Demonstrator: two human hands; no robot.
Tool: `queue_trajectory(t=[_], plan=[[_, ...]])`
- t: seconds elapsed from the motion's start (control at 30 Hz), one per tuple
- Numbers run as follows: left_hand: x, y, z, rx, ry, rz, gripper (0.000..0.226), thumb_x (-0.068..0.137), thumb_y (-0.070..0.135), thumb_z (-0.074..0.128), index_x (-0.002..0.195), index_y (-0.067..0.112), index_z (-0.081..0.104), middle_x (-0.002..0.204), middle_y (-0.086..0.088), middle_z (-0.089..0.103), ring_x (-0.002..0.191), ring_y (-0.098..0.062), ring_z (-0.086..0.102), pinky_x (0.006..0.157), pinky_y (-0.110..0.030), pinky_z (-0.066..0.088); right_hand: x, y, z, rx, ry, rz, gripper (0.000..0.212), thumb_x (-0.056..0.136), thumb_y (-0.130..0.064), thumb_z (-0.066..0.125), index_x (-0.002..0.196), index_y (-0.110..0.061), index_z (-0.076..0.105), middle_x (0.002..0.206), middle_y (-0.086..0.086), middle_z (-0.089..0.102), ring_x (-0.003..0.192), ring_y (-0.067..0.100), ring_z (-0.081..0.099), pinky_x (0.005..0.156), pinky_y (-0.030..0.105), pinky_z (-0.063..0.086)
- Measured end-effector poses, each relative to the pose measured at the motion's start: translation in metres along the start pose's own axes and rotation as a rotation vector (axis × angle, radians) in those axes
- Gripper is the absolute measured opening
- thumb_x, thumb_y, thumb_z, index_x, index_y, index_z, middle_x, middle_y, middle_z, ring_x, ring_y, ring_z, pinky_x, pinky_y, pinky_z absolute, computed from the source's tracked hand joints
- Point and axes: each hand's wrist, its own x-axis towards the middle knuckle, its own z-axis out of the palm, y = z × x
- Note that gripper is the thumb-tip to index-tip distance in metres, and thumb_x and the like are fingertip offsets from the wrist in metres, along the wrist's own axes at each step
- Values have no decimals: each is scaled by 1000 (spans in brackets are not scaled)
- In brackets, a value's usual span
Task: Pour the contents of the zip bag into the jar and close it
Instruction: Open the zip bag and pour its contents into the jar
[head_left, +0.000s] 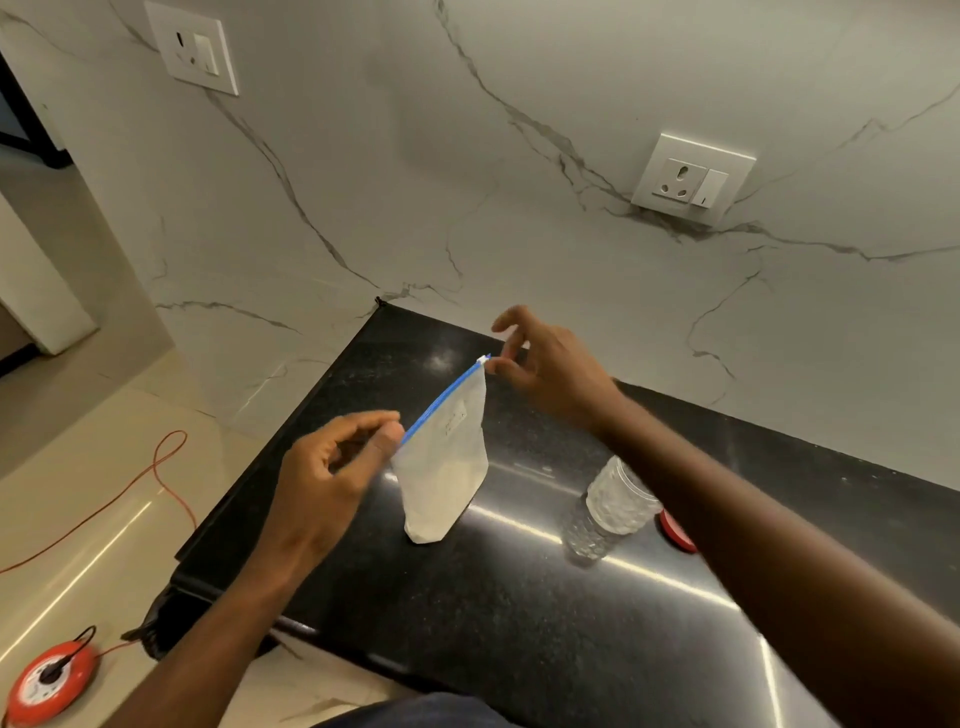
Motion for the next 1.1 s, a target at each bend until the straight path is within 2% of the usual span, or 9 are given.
queue_trajectory(t=[0.07, 0.13, 0.2, 0.3, 0.47, 0.57, 0.8, 0.97, 1.1], plan=[[22, 4, -4, -69, -41, -125, 24, 97, 54, 65, 103, 38, 81, 103, 20, 79, 99, 1, 73, 80, -13, 55, -21, -18, 18, 403, 92, 211, 21, 99, -37, 70, 102, -17, 64, 91, 3, 75, 62, 10, 71, 57, 22, 57], [44, 7, -1, -138, -125, -302, 22, 100, 43, 65, 99, 33, 84, 100, 11, 81, 98, -7, 75, 82, -24, 56, -35, -35, 40, 734, 90, 370, 27, 99, -36, 70, 96, -9, 71, 87, 11, 76, 61, 17, 74, 55, 27, 60], [60, 10, 3, -165, -240, -393, 22, 100, 35, 67, 96, 25, 85, 97, -1, 82, 96, -17, 77, 78, -29, 61, -40, -51, 60, 952, 78, 473, 29, 99, -32, 72, 99, -3, 75, 90, 16, 77, 68, 24, 78, 58, 30, 62], [68, 14, 9, -175, -350, -419, 19, 100, 28, 69, 93, 22, 86, 95, -6, 83, 91, -18, 80, 65, -20, 62, -38, -66, 77, 1116, 114, 605, 24, 97, -27, 75, 101, -3, 77, 91, 15, 81, 77, 28, 81, 63, 32, 64], [67, 10, 10, -240, -331, -439, 12, 93, 24, 77, 96, 18, 87, 98, -7, 83, 91, -19, 81, 66, -23, 63, -37, -65, 82, 1168, 147, 682, 8, 93, -23, 78, 90, -16, 77, 84, 9, 82, 77, 30, 82, 61, 32, 64], [63, 9, 13, -244, -344, -447, 19, 91, 25, 78, 104, 13, 84, 98, -7, 83, 92, -23, 81, 68, -26, 64, -39, -62, 84, 1193, 118, 744, 6, 93, -21, 78, 93, -17, 73, 82, 8, 82, 76, 30, 82, 60, 32, 64], [60, 9, 17, -240, -330, -472, 17, 94, 22, 77, 105, 11, 83, 99, -9, 83, 97, -26, 80, 74, -29, 65, -42, -58, 89, 1197, 109, 796, 7, 95, -21, 74, 95, -18, 69, 81, 7, 83, 76, 28, 82, 60, 31, 64], [58, 11, 17, -281, -342, -491, 19, 98, 23, 72, 106, 11, 83, 101, -11, 82, 100, -29, 78, 75, -32, 66, -44, -57, 85, 1216, 127, 789, 28, 91, -28, 79, 106, -4, 75, 85, 12, 82, 75, 30, 82, 60, 32, 64], [56, 14, 18, -355, -378, -540, 19, 98, 21, 71, 106, 10, 84, 105, -16, 81, 98, -27, 77, 76, -32, 66, -46, -56, 82, 1206, 138, 798, 30, 91, -27, 79, 109, -3, 75, 82, 11, 82, 72, 29, 82, 60, 33, 64]])
